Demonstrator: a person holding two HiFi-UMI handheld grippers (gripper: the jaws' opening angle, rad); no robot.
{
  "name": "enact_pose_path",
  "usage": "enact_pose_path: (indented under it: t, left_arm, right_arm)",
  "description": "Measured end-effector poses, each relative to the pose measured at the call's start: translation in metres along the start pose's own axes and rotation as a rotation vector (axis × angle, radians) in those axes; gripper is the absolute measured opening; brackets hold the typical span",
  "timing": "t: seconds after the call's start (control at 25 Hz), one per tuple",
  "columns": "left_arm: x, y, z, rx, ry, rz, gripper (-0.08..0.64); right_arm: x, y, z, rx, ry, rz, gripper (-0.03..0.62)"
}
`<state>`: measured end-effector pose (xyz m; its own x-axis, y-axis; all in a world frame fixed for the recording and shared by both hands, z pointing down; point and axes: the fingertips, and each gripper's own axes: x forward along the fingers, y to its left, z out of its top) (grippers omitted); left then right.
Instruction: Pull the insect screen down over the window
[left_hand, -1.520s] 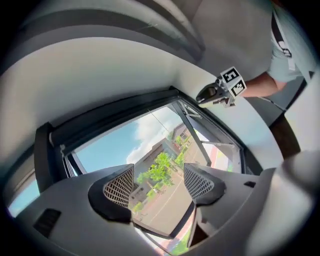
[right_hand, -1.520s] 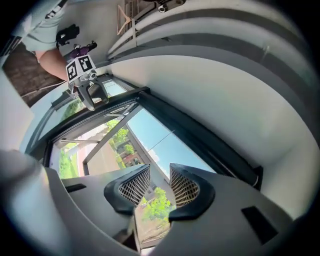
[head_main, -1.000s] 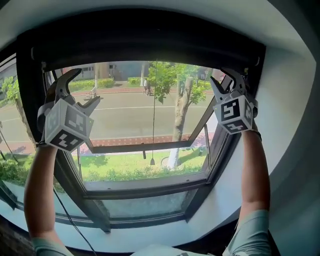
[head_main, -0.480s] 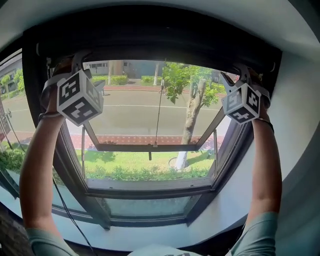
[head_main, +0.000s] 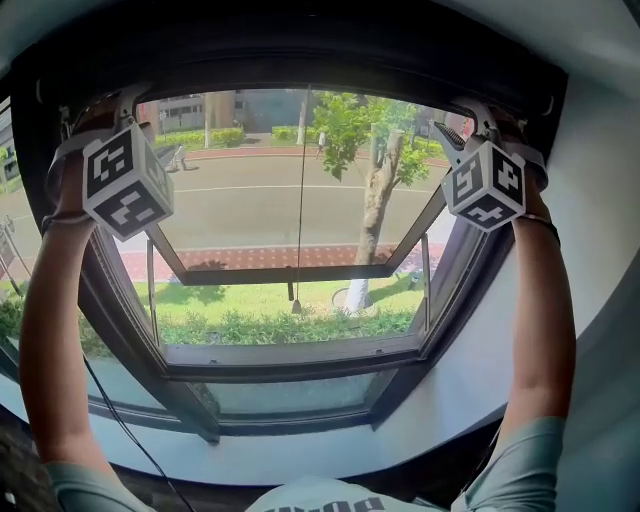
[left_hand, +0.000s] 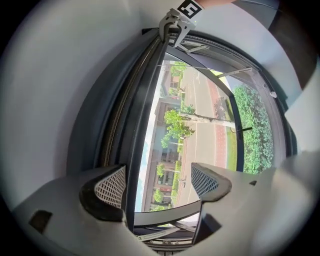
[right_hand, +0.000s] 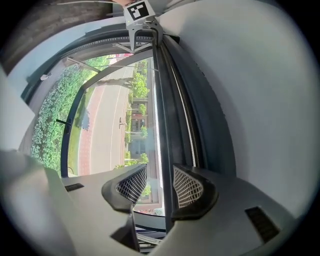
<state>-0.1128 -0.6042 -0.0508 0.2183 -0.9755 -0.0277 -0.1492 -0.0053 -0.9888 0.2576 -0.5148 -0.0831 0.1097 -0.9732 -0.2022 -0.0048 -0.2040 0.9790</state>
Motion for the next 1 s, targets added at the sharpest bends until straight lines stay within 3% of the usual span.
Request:
enact_pose_path:
  t: [0.32,0.52,1.0]
  left_arm:
    - [-0.005,-0.009,-0.004,0.051,0.047,-0.082,0.402]
    - [-0.01,-0.032,-0.002,0.052,0.021,-0.144,0.405]
    - [-0.034,-0.135,-0.021,0.093,0.05,-0.411,0.405]
  right_arm:
    - [0.0,0.006,0.002,0.02,0.021,0.061,0.149]
    - [-0.01,0.022,-0.002,0.031,0.036,0.116,0.149]
    - [-0.035,0.116,-0.004,0.071,0.034,0.342,0.146]
